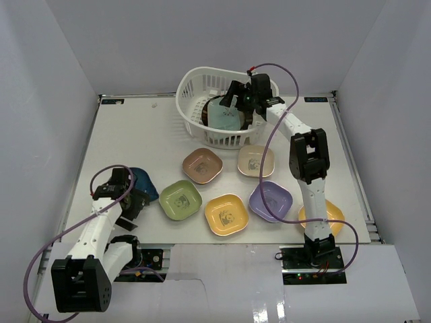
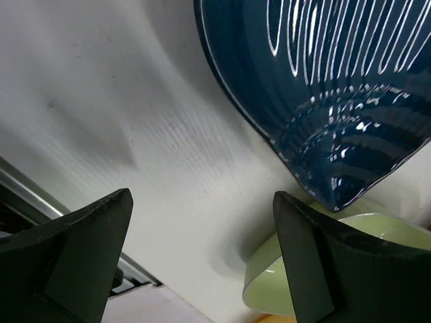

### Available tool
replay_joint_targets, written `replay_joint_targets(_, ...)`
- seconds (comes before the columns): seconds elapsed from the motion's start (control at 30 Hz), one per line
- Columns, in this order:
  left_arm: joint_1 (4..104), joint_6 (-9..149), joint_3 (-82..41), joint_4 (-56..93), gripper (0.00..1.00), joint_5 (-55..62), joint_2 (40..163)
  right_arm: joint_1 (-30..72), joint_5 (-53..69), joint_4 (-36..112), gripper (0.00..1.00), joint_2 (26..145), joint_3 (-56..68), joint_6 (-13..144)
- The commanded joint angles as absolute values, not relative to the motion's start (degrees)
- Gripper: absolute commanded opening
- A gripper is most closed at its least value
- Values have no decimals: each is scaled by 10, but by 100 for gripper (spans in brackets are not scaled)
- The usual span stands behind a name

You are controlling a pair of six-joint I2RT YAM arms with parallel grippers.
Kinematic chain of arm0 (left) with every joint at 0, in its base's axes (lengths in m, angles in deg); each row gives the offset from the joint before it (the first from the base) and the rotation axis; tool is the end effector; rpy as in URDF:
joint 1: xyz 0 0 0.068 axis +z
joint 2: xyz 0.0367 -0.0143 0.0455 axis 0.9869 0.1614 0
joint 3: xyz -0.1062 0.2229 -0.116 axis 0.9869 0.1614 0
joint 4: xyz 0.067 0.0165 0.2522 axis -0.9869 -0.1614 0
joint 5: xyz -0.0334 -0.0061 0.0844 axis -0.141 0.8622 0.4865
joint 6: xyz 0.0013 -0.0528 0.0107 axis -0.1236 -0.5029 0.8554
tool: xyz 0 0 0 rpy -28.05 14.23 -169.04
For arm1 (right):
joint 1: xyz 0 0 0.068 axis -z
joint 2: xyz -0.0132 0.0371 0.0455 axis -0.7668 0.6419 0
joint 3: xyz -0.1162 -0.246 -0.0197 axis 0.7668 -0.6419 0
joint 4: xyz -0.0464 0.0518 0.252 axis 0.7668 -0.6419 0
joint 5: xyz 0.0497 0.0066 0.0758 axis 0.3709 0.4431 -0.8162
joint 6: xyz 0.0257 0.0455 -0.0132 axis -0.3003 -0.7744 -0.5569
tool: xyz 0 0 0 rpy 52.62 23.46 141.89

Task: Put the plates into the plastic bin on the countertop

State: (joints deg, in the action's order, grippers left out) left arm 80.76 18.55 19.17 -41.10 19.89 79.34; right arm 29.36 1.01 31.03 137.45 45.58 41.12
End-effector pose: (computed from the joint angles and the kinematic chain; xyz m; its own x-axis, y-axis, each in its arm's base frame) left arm 0.1338 0.0051 0.1860 -0.4173 -0.8835 -0.2127 -0.8879 0.4463 -0.1116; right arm 0.5113 0.2029 0.2411 -0.6303 0.2939 -0.7185 -0.2672 0.7869 0.5563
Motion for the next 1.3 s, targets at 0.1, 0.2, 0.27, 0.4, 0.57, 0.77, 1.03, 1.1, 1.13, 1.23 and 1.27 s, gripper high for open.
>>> replay_joint_targets(0.1, 832, 118, 200, -307, 92, 239, 785, 275, -68, 320, 97, 1280, 472, 473)
replay_joint_targets(0.2, 836, 114, 225, -248, 88, 250, 784, 271, -89, 317, 97, 1257, 448, 495)
replay_joint_targets(0.27, 836, 116, 245, -222, 87, 253, 790, 270, -98, 318, 98, 1246, 434, 503)
replay_joint_targets(0.4, 847, 118, 259, -175, 83, 244, 828, 270, -95, 318, 98, 1235, 410, 514)
replay_joint_targets(0.57, 855, 128, 264, -147, 63, 251, 854, 270, -99, 314, 98, 1243, 411, 508)
replay_joint_targets(0.77, 869, 177, 288, -89, 12, 243, 820, 267, -101, 320, 98, 1216, 375, 511)
replay_joint_targets(1.03, 874, 274, 192, -71, 0, 249, 720, 239, -131, 363, 98, 1108, 244, 508)
replay_joint_targets(1.1, 874, 297, 175, -46, 0, 245, 694, 206, -121, 380, 98, 1076, 201, 509)
replay_joint_targets(1.13, 874, 302, 157, -42, 0, 239, 687, 191, -116, 380, 98, 1068, 192, 511)
replay_joint_targets(1.23, 866, 310, 131, -30, 0, 185, 683, 133, -97, 395, 98, 1058, 171, 508)
replay_joint_targets(1.27, 854, 310, 129, -16, 0, 149, 678, 121, -90, 404, 98, 1057, 167, 502)
